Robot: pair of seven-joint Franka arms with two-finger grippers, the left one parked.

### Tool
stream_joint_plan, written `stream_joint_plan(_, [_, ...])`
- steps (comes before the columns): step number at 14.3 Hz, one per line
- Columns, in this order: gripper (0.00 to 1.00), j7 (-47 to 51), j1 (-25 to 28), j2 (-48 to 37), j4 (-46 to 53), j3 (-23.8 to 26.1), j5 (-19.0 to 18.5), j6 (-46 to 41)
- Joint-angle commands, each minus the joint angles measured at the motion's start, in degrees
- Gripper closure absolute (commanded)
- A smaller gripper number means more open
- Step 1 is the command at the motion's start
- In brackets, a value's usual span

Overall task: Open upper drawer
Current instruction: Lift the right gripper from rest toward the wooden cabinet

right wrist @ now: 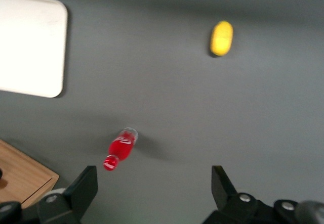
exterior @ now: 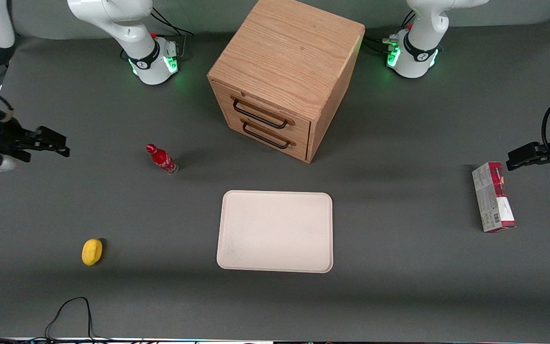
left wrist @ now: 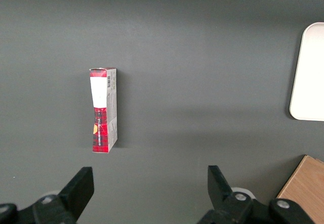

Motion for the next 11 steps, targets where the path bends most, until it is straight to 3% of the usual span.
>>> stream_joint_plan(1, [0.00, -0.78, 6.85, 0.51, 1.34, -0.16, 0.06, -0.90])
stream_joint_plan(11, [0.00, -0.87, 30.24, 5.34, 4.32, -0.07, 0.41, -0.82])
